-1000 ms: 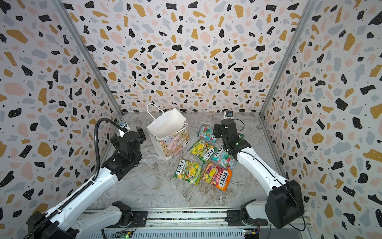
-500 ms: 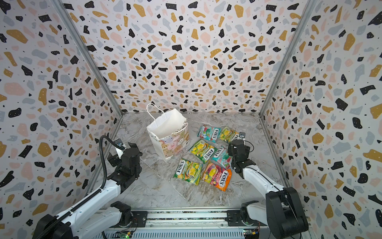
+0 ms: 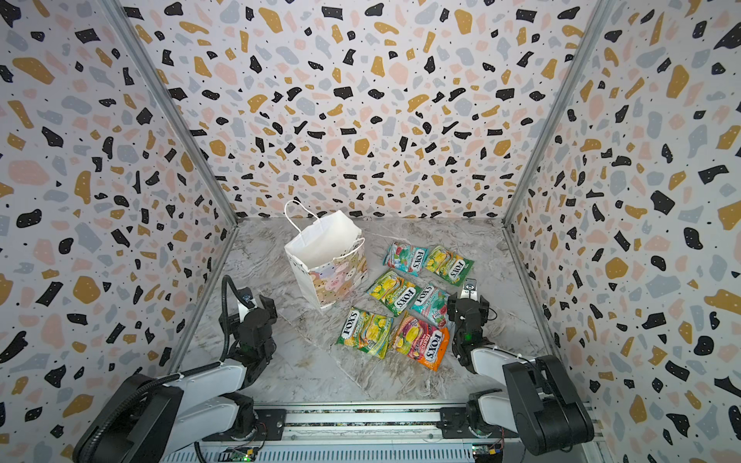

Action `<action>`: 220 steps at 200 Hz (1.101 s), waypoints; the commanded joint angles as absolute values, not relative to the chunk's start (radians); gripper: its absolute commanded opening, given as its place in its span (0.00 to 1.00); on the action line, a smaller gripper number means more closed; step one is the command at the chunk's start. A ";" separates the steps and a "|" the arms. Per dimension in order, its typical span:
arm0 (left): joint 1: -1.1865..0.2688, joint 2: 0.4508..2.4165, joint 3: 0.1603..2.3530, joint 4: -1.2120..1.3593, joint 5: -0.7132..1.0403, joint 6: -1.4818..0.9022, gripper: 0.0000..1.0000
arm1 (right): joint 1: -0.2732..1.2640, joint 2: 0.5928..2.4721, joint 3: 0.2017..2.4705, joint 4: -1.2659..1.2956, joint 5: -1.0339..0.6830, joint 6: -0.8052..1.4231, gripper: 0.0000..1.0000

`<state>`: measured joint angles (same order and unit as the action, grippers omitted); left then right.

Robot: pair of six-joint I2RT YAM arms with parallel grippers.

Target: Take the snacks out of the paper bag

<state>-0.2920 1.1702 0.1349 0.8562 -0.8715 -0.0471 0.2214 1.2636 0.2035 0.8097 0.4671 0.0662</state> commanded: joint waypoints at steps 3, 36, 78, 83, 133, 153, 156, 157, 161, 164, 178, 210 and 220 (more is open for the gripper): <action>-0.260 1.202 0.135 1.085 -0.748 0.008 1.00 | 0.216 1.265 0.189 1.019 0.405 -0.002 0.77; -0.213 1.267 0.053 1.323 -0.640 0.014 1.00 | 0.212 1.269 0.144 1.146 0.344 -0.007 0.77; -0.200 1.322 0.057 1.362 -0.605 0.016 1.00 | 0.181 1.269 0.112 1.227 0.271 0.004 0.78; -0.198 1.333 0.057 1.372 -0.598 0.018 1.00 | 0.174 1.269 0.110 1.226 0.263 0.008 0.78; -0.197 1.411 0.071 1.417 -0.561 0.040 1.00 | 0.104 1.299 0.056 1.372 0.154 0.014 0.77; -0.196 1.416 0.107 1.353 -0.585 0.030 1.00 | 0.098 1.403 0.030 1.539 0.144 0.001 0.78; -0.196 1.417 0.111 1.345 -0.587 0.028 1.00 | 0.098 1.412 0.031 1.547 0.142 0.000 0.78; -0.196 1.417 0.112 1.343 -0.587 0.027 1.00 | 0.098 1.415 0.032 1.547 0.142 0.000 0.78; -0.195 1.418 0.115 1.339 -0.589 0.025 1.00 | 0.099 1.426 0.036 1.550 0.136 0.000 0.79; -0.195 1.420 0.116 1.339 -0.590 0.022 1.00 | 0.098 1.434 0.039 1.548 0.132 0.000 0.79; -0.192 1.420 0.124 1.324 -0.606 0.011 1.00 | 0.098 1.472 0.057 1.541 0.145 0.006 0.82; -0.178 1.422 0.143 1.285 -0.641 -0.023 1.00 | 0.099 1.501 0.119 1.453 0.176 0.013 1.00; -0.178 1.422 0.144 1.285 -0.656 -0.028 1.00 | 0.099 1.516 0.160 1.401 0.214 0.029 0.99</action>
<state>-0.1852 1.4200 0.1253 1.2671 -0.6117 0.0017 0.1020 1.5124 0.0719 1.4597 0.1654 0.0124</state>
